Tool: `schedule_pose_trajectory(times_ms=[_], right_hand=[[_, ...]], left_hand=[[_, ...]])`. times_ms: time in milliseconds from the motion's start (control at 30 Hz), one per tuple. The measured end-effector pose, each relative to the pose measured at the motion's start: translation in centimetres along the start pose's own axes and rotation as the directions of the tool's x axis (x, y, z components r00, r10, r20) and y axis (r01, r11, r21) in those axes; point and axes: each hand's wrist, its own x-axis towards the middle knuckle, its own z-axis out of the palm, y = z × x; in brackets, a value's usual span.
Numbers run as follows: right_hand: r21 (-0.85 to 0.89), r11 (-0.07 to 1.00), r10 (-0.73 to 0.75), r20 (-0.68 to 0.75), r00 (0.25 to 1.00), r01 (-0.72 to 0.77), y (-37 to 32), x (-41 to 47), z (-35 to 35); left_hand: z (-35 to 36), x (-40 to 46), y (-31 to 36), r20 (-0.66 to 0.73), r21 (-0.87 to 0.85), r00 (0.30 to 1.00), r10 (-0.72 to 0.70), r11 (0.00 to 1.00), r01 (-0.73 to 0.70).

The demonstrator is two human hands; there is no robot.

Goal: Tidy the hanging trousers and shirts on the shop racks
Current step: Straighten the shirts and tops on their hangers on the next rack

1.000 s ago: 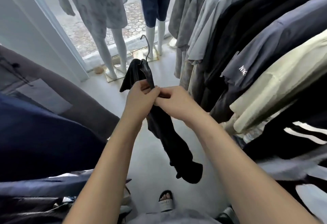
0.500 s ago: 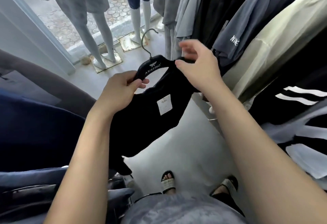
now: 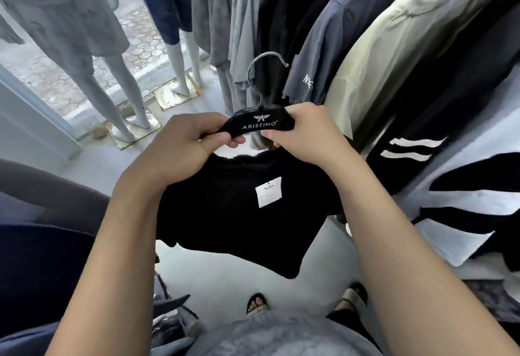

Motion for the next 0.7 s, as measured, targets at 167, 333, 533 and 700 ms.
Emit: schedule_pose_trajectory(times_ms=[167, 333, 533, 700], right_hand=[[0.026, 0.999, 0.038, -0.157, 0.987, -0.034, 1.6, 0.0, -3.4], [-0.020, 0.986, 0.143, -0.412, 0.900, -0.166, 3.6, -0.8, -7.1], [0.387, 0.895, 0.396, -0.461, 0.794, -0.222, 4.1, -2.0, -9.6], [0.636, 0.752, 0.413, -0.247, 0.877, -0.175, 5.4, -1.3, -12.2]], left_hand=[[1.8, 2.8, 2.9, 0.007, -0.037, 0.998, 0.070, 0.997, -0.070], [4.1, 5.7, 6.4, -0.008, -0.030, 0.984, 0.179, 0.983, -0.179], [6.8, 9.8, 10.5, -0.067, 0.024, 0.964, 0.256, 0.967, -0.255], [7.5, 12.7, 12.8, -0.078, 0.049, 0.961, 0.265, 0.964, -0.262]])
